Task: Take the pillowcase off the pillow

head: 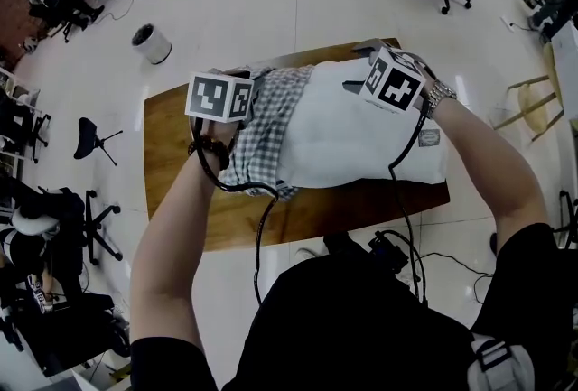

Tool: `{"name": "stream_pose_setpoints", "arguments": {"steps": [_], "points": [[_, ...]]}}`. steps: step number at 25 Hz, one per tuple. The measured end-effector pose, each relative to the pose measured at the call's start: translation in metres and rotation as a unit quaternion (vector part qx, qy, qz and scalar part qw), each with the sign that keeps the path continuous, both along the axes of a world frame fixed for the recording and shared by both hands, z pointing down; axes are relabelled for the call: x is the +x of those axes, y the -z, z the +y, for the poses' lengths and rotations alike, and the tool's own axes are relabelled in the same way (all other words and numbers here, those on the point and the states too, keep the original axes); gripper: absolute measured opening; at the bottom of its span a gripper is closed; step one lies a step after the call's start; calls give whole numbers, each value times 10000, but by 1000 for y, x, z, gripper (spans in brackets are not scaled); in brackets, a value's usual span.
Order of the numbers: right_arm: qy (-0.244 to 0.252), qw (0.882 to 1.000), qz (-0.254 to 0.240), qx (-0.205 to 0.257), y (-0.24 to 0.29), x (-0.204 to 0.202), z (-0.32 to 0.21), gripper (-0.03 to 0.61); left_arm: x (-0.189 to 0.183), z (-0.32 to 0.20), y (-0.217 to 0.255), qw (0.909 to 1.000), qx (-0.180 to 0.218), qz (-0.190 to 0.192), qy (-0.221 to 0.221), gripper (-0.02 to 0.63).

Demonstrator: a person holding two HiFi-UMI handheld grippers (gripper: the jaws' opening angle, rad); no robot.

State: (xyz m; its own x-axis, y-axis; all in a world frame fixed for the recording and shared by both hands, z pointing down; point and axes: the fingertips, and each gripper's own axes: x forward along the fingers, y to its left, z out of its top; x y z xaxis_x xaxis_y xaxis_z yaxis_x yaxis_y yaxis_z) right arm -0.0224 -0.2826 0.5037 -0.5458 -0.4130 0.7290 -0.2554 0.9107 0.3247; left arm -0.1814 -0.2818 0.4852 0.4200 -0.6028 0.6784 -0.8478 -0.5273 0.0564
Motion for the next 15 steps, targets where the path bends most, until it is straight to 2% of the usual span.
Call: {"name": "stream_pose_setpoints", "arguments": {"steps": [5, 9, 15], "points": [[78, 9999, 18, -138, -3, -5, -38, 295, 21, -41, -6, 9992, -291, -105, -253, 143], [158, 9992, -31, -376, -13, -16, -58, 295, 29, -64, -24, 9960, -718, -204, -499, 169], [249, 9897, -380, -1357, -28, -33, -103, 296, 44, -114, -55, 9843, -1555, -222, -810, 224]]}}
